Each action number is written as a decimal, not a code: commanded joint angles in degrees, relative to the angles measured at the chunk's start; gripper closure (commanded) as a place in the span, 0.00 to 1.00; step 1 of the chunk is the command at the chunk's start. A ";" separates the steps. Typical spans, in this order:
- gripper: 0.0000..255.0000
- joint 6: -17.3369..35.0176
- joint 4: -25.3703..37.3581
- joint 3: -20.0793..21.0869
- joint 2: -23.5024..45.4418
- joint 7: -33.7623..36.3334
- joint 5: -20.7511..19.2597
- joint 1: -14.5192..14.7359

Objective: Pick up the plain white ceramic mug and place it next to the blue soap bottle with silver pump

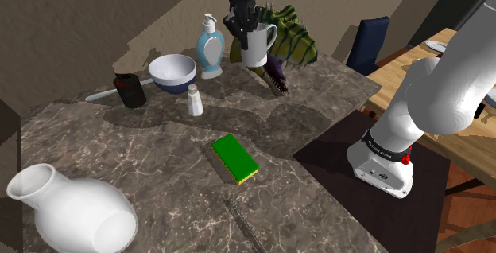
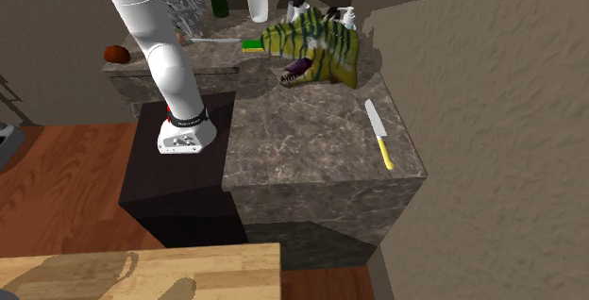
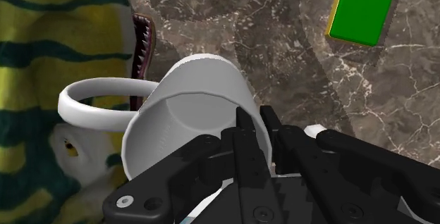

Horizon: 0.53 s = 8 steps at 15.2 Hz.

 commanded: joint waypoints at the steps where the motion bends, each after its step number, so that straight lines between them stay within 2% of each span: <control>1: 1.00 1.46 -1.39 -0.03 0.05 -0.12 -0.02 -0.03; 8: 1.00 6.75 -5.91 0.03 0.83 -0.20 -0.08 0.01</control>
